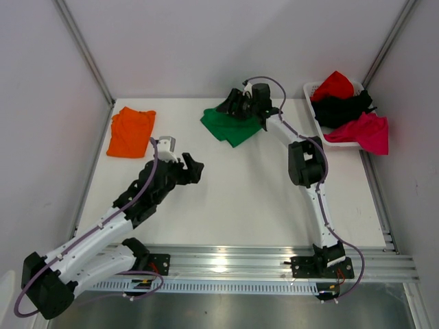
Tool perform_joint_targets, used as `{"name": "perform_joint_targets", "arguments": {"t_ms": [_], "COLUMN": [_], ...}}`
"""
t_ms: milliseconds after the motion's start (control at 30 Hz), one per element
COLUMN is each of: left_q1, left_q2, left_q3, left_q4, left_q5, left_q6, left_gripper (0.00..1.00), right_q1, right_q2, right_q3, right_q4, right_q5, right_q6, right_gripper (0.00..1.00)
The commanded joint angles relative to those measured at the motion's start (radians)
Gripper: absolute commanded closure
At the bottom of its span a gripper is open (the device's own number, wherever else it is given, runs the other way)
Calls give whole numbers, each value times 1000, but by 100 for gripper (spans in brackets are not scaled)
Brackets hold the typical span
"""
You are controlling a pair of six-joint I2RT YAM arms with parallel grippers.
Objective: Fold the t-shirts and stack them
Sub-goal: Fold the tshirt
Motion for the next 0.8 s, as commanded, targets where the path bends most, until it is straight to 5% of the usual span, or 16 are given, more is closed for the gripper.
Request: {"name": "perform_joint_targets", "arguments": {"t_ms": [0, 767], "left_q1": [7, 8], "left_q2": [33, 125], "left_q3": [-11, -63], "left_q4": [53, 139], "left_q5": [35, 107], "left_q6": [-29, -82], "left_gripper": [21, 21], "right_q1": [2, 7], "right_q2": [33, 104], "right_q3": [141, 200], "right_q4": [-45, -62], "right_q5": [9, -1], "right_q6": [-25, -50], "right_gripper": [22, 22]}}
